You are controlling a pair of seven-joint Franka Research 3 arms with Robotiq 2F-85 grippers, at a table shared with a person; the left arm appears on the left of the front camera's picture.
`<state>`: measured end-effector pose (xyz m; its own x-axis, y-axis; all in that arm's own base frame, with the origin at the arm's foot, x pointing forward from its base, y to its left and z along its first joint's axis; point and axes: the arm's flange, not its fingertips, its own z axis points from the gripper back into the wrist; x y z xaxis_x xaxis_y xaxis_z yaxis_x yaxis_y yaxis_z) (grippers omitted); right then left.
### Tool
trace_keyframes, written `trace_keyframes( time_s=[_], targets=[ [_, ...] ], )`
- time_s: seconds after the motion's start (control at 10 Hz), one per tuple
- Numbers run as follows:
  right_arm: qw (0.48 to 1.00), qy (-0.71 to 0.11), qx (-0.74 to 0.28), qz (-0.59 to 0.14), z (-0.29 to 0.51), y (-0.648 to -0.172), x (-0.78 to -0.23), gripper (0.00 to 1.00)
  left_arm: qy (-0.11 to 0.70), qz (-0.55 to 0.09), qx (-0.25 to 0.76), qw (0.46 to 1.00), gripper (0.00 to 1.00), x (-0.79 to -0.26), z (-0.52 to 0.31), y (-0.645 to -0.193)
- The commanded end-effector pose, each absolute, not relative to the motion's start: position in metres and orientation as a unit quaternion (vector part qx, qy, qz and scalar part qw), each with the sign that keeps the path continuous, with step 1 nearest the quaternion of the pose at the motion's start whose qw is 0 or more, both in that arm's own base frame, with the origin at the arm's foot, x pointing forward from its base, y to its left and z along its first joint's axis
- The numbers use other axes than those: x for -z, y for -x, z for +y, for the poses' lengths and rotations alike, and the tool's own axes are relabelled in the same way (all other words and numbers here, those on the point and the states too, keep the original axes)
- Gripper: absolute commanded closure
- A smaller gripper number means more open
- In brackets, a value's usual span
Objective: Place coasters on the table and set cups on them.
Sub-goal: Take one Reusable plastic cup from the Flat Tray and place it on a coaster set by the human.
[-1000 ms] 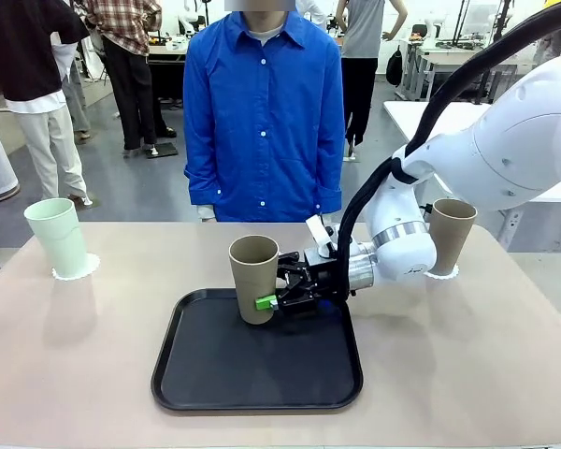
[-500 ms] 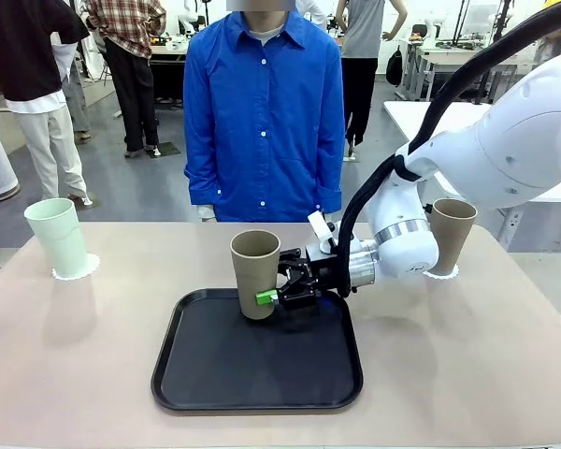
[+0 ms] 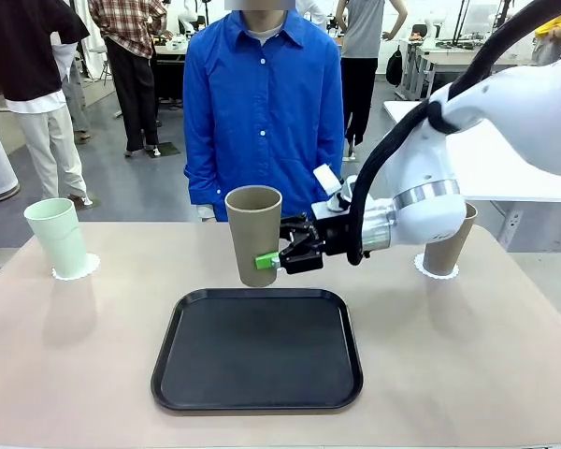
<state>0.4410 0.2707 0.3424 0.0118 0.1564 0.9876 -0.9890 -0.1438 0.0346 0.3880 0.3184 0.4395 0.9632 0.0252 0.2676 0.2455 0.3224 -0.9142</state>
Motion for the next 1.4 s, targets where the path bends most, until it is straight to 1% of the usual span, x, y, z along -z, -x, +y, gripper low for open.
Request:
trace_keyframes(
  time_s=[0.0, 0.1, 0.2, 0.3, 0.4, 0.5, 0.6, 0.8, 1.0, 1.3],
  targets=[
    [0.522, -0.5, -0.552, -0.415, 0.264, -0.433, -0.357, 1.0, 0.579, -0.118, 0.072, 0.803, 0.0, -0.442, 0.32, -0.387],
    [0.505, -0.501, -0.567, -0.416, 0.271, -0.441, -0.342, 1.0, 0.579, -0.118, 0.072, 0.803, 0.0, -0.442, 0.32, -0.387],
    [0.505, -0.501, -0.567, -0.416, 0.271, -0.441, -0.342, 1.0, 0.579, -0.118, 0.072, 0.803, 0.0, -0.442, 0.32, -0.387],
    [0.508, -0.497, -0.565, -0.42, 0.265, -0.437, -0.36, 0.19, 0.579, -0.118, 0.072, 0.803, 0.0, -0.442, 0.32, -0.387],
    [0.543, -0.493, -0.525, -0.431, 0.267, -0.453, -0.363, 0.19, 0.579, -0.118, 0.072, 0.803, 0.0, -0.442, 0.32, -0.387],
    [0.556, -0.489, -0.508, -0.44, 0.27, -0.467, -0.371, 0.19, 0.579, -0.118, 0.072, 0.803, 0.0, -0.442, 0.32, -0.387],
    [0.563, -0.486, -0.506, -0.437, 0.275, -0.471, -0.382, 0.19, 0.579, -0.118, 0.072, 0.803, 0.0, -0.442, 0.32, -0.387],
    [0.566, -0.477, -0.511, -0.437, 0.281, -0.47, -0.401, 0.19, 0.579, -0.118, 0.072, 0.803, 0.0, -0.442, 0.32, -0.387],
    [0.571, -0.479, -0.505, -0.435, 0.279, -0.478, -0.401, 0.19, 0.579, -0.118, 0.072, 0.803, 0.0, -0.442, 0.32, -0.387],
    [0.566, -0.493, -0.499, -0.434, 0.269, -0.52, -0.385, 0.19, 0.579, -0.118, 0.072, 0.803, 0.0, -0.442, 0.32, -0.387]
  ],
)
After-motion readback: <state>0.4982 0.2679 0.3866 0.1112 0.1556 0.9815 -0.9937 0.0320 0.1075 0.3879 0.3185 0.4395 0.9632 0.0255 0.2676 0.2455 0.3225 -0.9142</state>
